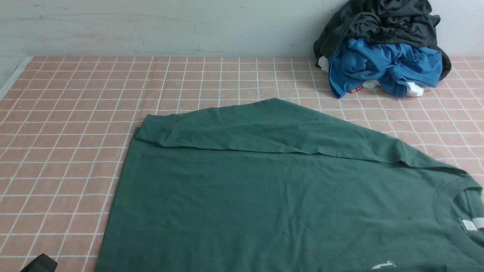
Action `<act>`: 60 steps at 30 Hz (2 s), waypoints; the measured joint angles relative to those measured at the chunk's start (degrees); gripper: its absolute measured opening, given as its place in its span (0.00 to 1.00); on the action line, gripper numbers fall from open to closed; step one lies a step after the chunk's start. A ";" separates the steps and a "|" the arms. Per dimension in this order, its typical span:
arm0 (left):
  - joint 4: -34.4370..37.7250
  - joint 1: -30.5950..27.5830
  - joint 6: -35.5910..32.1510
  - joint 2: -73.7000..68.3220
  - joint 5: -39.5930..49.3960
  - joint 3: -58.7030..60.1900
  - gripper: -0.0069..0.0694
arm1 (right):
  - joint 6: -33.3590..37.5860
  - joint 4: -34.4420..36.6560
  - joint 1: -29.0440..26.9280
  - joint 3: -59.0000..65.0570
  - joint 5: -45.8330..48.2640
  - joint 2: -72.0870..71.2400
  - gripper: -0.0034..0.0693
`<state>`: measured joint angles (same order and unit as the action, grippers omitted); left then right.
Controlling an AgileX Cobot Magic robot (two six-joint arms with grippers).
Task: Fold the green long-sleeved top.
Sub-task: Use the left arm to clamp the cuff closest to it
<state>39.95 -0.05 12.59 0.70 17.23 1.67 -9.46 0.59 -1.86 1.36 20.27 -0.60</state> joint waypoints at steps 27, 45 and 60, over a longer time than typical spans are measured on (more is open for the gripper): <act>-3.14 0.00 -32.00 -13.31 13.38 -19.19 0.09 | -7.91 29.29 0.00 -0.73 -14.31 1.60 0.03; -27.15 10.87 -35.02 -59.70 40.25 -39.73 0.16 | 18.02 15.85 6.90 -42.98 24.51 42.61 0.03; -31.46 25.63 -35.02 -87.56 36.48 -40.02 0.72 | 22.49 12.81 21.21 -44.80 48.66 50.33 0.03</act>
<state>8.50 25.58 -22.43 -86.87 53.71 -38.34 13.03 13.40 19.35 -43.44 68.94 49.73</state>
